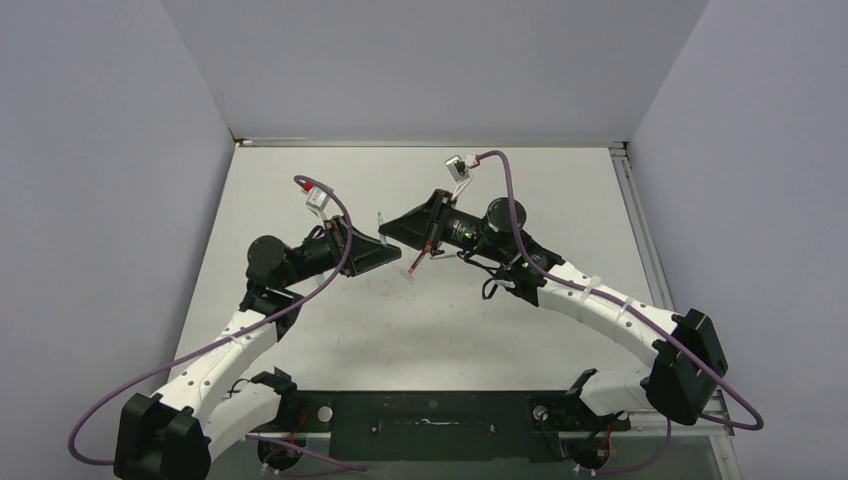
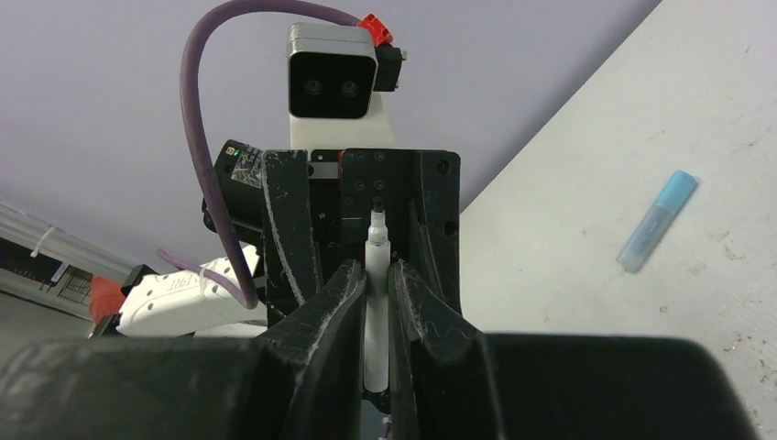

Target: Insert the pens into the pen caps

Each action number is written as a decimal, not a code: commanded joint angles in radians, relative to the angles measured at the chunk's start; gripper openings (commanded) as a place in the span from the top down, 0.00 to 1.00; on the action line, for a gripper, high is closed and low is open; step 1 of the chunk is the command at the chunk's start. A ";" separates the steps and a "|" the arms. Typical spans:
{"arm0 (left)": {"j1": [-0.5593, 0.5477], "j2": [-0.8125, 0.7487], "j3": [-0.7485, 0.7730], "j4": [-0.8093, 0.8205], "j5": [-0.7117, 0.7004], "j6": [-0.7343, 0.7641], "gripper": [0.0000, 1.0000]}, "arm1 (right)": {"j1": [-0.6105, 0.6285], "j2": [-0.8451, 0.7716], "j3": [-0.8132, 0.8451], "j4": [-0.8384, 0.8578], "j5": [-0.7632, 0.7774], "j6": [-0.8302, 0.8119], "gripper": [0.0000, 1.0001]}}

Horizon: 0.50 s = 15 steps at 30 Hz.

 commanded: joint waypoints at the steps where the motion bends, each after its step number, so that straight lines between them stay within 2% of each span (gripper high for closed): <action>1: -0.008 0.001 0.004 0.118 -0.014 -0.043 0.54 | 0.021 -0.035 0.003 0.084 0.001 -0.009 0.95; 15: -0.015 -0.024 -0.003 0.132 -0.012 -0.057 0.77 | 0.045 -0.070 -0.014 0.079 0.065 -0.034 0.95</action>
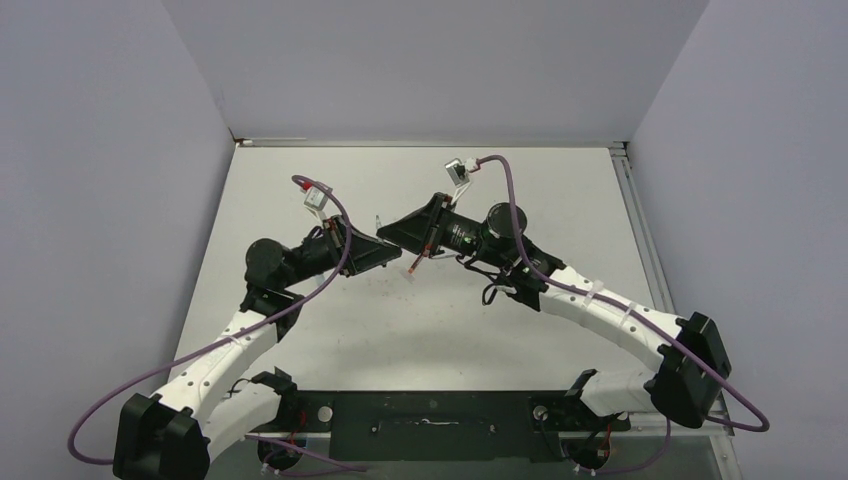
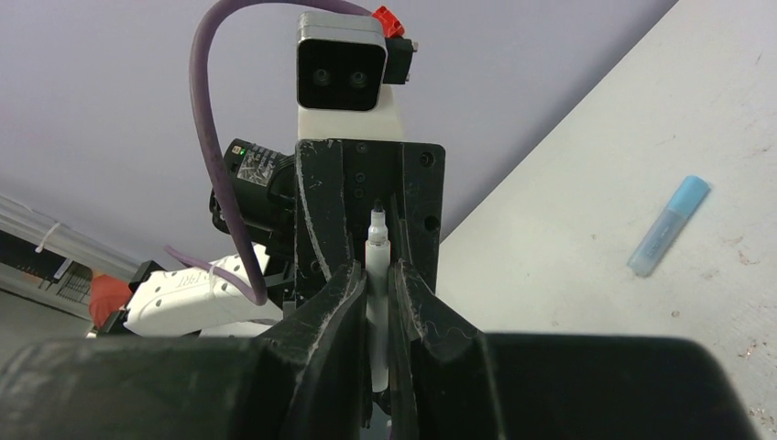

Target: Insert the pens into the pen caps

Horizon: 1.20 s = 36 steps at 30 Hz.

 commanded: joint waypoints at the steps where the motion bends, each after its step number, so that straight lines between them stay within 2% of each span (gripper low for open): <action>1: -0.005 -0.024 -0.001 0.064 -0.005 -0.001 0.78 | 0.010 -0.058 -0.009 0.069 0.040 -0.029 0.95; 10: -0.006 -0.026 0.004 0.071 -0.002 -0.001 1.00 | 0.026 -0.057 0.000 0.040 0.048 -0.051 0.95; 16: -0.007 -0.050 0.003 0.060 -0.005 0.030 1.00 | 0.036 -0.060 0.015 -0.007 0.061 -0.092 0.94; 20: -0.005 -0.071 0.000 -0.019 -0.013 0.091 1.00 | 0.034 -0.072 0.059 -0.089 0.086 -0.158 0.81; 23: -0.003 -0.089 0.006 -0.093 -0.018 0.145 1.00 | 0.032 -0.086 0.101 -0.182 0.117 -0.228 0.73; 24: -0.002 -0.100 0.010 -0.125 -0.021 0.168 1.00 | 0.029 -0.091 0.115 -0.214 0.126 -0.253 0.67; 26: 0.000 -0.119 0.024 -0.211 -0.027 0.227 1.00 | 0.020 -0.108 0.137 -0.272 0.136 -0.303 0.61; 31: 0.003 -0.174 0.094 -0.510 -0.061 0.440 1.00 | -0.009 -0.145 0.182 -0.458 0.184 -0.428 0.54; 36: 0.004 -0.219 0.120 -0.732 -0.087 0.601 1.00 | -0.017 -0.132 0.238 -0.662 0.290 -0.582 0.49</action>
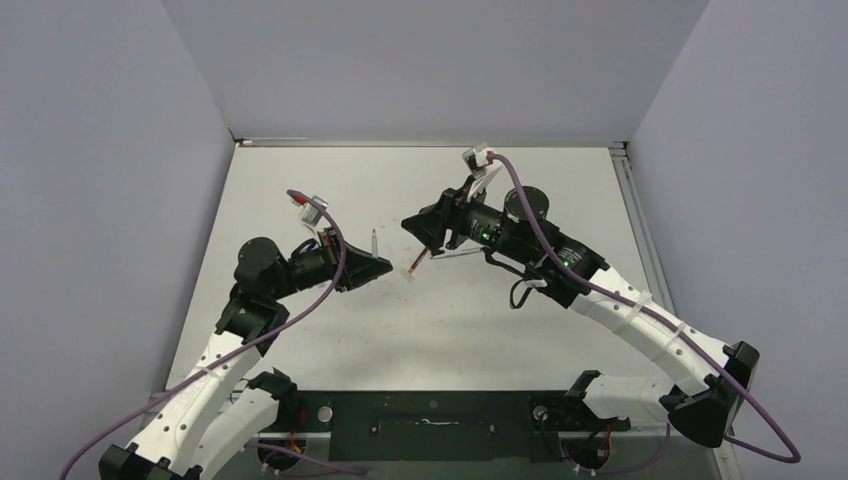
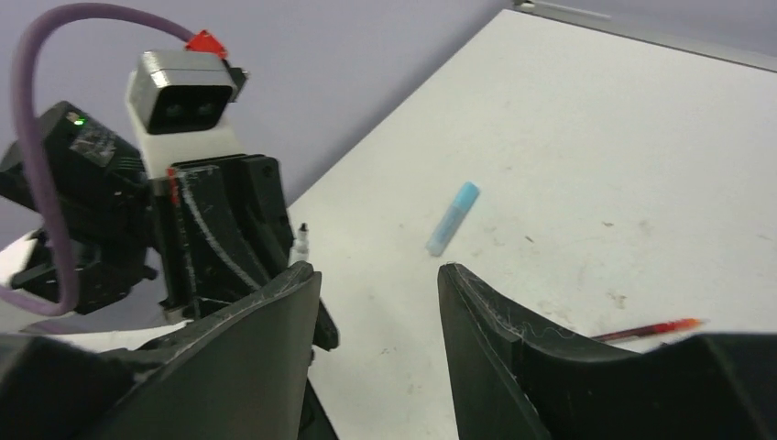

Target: Insert the pens into the pen caps

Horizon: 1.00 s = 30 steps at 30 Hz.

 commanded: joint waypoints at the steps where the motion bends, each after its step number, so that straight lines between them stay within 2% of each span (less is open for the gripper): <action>1: 0.004 -0.051 0.056 -0.266 -0.037 0.216 1.00 | -0.008 0.002 0.075 -0.210 0.118 -0.193 0.48; 7: 0.003 -0.105 0.033 -0.396 -0.043 0.313 1.00 | -0.010 0.055 0.113 -0.346 0.206 -0.338 0.45; 15: -0.001 -0.144 0.045 -0.546 -0.085 0.433 1.00 | -0.043 0.247 0.194 -0.496 0.323 -0.427 0.45; 22: -0.005 -0.174 0.019 -0.556 -0.108 0.454 1.00 | -0.112 0.443 0.274 -0.574 0.327 -0.447 0.46; 30: -0.011 -0.173 0.015 -0.555 -0.106 0.459 1.00 | -0.172 0.612 0.353 -0.579 0.362 -0.423 0.48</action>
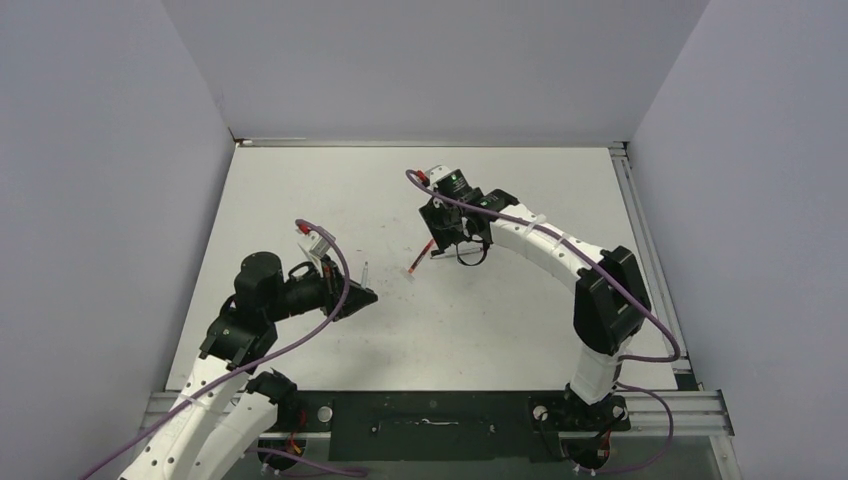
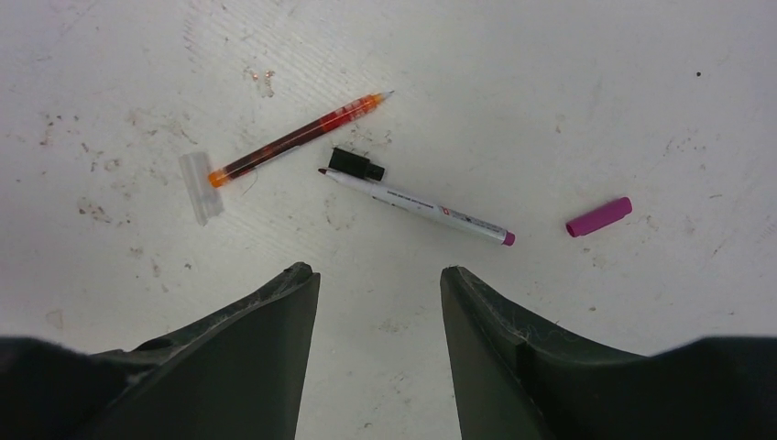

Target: Insert the pens into the pen caps

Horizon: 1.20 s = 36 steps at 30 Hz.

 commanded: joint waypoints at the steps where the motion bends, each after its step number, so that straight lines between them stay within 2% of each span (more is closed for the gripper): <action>1: -0.011 -0.005 0.004 0.003 -0.009 0.026 1.00 | -0.028 0.051 0.069 0.001 0.056 0.012 0.49; 17: -0.019 -0.007 0.003 -0.006 -0.025 0.029 1.00 | -0.089 0.299 0.145 0.027 0.101 0.014 0.53; 27: -0.021 -0.003 0.004 -0.007 -0.029 0.029 1.00 | -0.091 0.300 0.085 0.039 0.063 -0.014 0.53; 36: -0.021 -0.001 0.004 -0.007 -0.026 0.029 1.00 | -0.070 0.280 0.026 0.057 0.031 -0.045 0.47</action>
